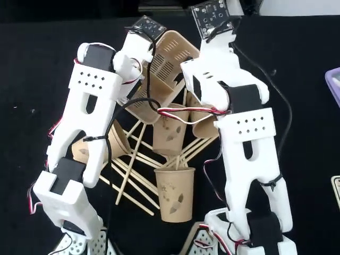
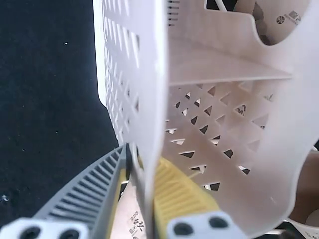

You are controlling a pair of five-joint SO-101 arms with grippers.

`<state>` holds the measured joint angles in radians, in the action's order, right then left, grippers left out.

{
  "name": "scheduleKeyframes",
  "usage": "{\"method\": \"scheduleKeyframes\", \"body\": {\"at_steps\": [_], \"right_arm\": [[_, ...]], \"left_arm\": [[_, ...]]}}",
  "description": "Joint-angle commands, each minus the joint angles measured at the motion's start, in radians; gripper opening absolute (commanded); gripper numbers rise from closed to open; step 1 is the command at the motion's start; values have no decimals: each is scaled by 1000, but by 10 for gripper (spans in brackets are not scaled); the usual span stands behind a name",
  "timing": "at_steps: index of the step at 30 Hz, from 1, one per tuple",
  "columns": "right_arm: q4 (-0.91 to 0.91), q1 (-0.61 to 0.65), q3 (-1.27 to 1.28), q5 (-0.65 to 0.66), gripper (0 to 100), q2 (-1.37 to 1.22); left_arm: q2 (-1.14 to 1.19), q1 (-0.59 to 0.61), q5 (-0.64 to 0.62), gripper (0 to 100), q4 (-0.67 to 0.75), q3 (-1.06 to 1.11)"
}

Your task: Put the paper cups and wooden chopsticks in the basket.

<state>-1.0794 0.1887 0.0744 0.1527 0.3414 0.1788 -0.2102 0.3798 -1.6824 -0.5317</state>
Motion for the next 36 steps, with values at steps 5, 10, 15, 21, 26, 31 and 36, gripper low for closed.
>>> {"method": "scheduleKeyframes", "body": {"at_steps": [5, 10, 15, 21, 26, 31, 36], "right_arm": [[78, 6, 22, 8, 190, -91], [129, -37, 36, 9, 2, -93], [181, -68, 113, 6, 10, -71], [265, -95, 254, -2, 11, -58], [265, -104, 305, -78, 11, 7], [262, -100, 308, -140, 11, 79], [262, -98, 314, -138, 11, 90]], "left_arm": [[-3, -51, 8, 33, -18, -39], [-2, -51, 8, 34, -14, -41], [-12, -15, 5, 76, -2, -64], [-12, 119, -190, 255, -5, -197], [-12, 209, -278, 255, -60, -318], [-54, 239, -281, 255, -80, -331], [-172, 202, -281, 255, -78, -163]]}}
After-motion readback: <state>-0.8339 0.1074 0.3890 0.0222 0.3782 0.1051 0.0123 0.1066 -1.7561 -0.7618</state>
